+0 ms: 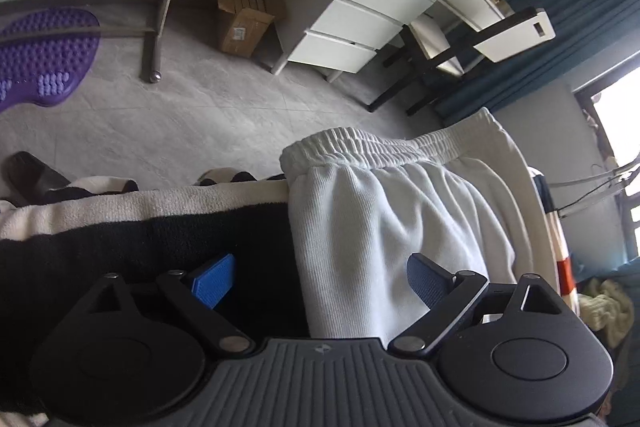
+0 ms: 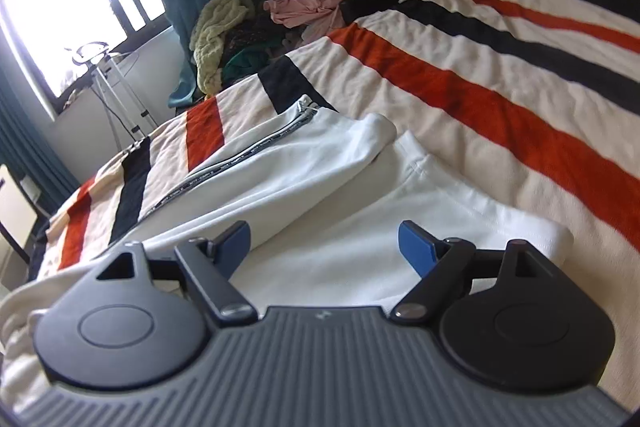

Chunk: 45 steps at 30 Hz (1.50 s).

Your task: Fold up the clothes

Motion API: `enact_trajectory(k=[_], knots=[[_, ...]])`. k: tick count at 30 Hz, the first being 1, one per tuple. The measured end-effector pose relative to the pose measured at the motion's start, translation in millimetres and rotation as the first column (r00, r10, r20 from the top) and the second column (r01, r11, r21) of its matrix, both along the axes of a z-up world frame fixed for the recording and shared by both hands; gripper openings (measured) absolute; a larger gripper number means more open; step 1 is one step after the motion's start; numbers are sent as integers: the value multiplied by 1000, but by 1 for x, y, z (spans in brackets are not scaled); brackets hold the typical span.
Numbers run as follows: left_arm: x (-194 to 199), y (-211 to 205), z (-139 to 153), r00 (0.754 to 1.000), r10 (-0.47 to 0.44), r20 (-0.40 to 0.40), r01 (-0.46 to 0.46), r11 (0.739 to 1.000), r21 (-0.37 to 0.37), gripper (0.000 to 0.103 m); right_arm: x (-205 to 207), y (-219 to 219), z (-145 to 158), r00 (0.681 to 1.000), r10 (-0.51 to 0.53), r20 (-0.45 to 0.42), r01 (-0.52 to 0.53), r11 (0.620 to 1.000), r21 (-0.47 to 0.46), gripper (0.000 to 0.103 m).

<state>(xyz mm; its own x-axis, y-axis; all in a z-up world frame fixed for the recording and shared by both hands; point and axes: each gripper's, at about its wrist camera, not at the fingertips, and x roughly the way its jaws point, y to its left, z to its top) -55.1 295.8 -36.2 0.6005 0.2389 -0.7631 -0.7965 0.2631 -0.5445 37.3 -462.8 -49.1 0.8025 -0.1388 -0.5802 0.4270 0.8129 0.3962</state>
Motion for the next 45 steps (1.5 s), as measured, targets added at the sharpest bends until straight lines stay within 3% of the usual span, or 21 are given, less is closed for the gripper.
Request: enact_trajectory(k=[3, 6, 10, 12, 15, 20, 21, 23, 24, 26, 27, 31, 34, 36, 39, 41, 44, 45], knots=[[-9, 0, -1, 987, -59, 152, 67, 997, -48, 92, -1, -6, -3, 1000, -5, 14, 4, 998, 65, 83], [-21, 2, -5, 942, -60, 331, 102, 989, -110, 84, -3, -15, -7, 999, -31, 17, 29, 990, 136, 83], [-32, 4, -15, 925, -20, 380, 90, 982, -167, 78, -12, -37, -16, 992, -127, 13, 119, 961, 248, 83], [-35, 6, -21, 925, -1, 380, 82, 977, -196, 74, -18, -53, -21, 982, -187, 8, 176, 934, 310, 83], [-29, 8, -31, 947, -17, 320, 98, 967, -237, 70, -29, -73, -28, 963, -271, 0, 252, 894, 372, 83], [-16, 6, -36, 955, -88, 284, 160, 957, -240, 66, -52, -93, -44, 898, -435, -64, 420, 806, 418, 85], [-15, 5, -34, 957, -93, 276, 161, 959, -232, 62, -56, -96, -47, 883, -463, -81, 450, 783, 428, 84], [-14, 3, -32, 963, -98, 253, 154, 965, -214, 43, -64, -102, -55, 849, -516, -117, 509, 735, 448, 84], [-15, 3, -33, 964, -94, 250, 149, 966, -211, 39, -68, -105, -59, 830, -541, -135, 537, 709, 457, 84], [-17, 2, -34, 968, -83, 235, 131, 971, -198, 12, -76, -111, -67, 790, -588, -173, 590, 655, 472, 84], [-18, 2, -34, 970, -78, 230, 124, 973, -192, 13, -78, -113, -70, 777, -600, -189, 607, 635, 478, 84], [-21, 5, -31, 964, -53, 262, 102, 979, -177, 9, -69, -112, -86, 783, -573, -242, 604, 610, 512, 83], [-28, 4, -24, 954, 18, 301, 35, 985, -171, 8, -63, -110, -100, 790, -544, -284, 595, 567, 570, 85], [-28, 2, -19, 955, 24, 294, 25, 987, -160, 8, -60, -108, -102, 796, -543, -265, 577, 551, 603, 85], [-26, 0, -15, 961, 24, 276, 20, 988, -155, 8, -49, -104, -105, 842, -500, -202, 493, 562, 665, 84], [-24, 3, -16, 966, 25, 258, 18, 986, -166, 8, -44, -103, -108, 849, -490, -197, 480, 557, 678, 84], [-24, 7, -21, 970, 37, 241, 13, 979, -203, 9, -39, -104, -111, 842, -499, -205, 486, 538, 689, 74], [-24, 9, -23, 970, 43, 238, 9, 977, -214, 9, -38, -105, -111, 842, -499, -206, 487, 537, 689, 63]])
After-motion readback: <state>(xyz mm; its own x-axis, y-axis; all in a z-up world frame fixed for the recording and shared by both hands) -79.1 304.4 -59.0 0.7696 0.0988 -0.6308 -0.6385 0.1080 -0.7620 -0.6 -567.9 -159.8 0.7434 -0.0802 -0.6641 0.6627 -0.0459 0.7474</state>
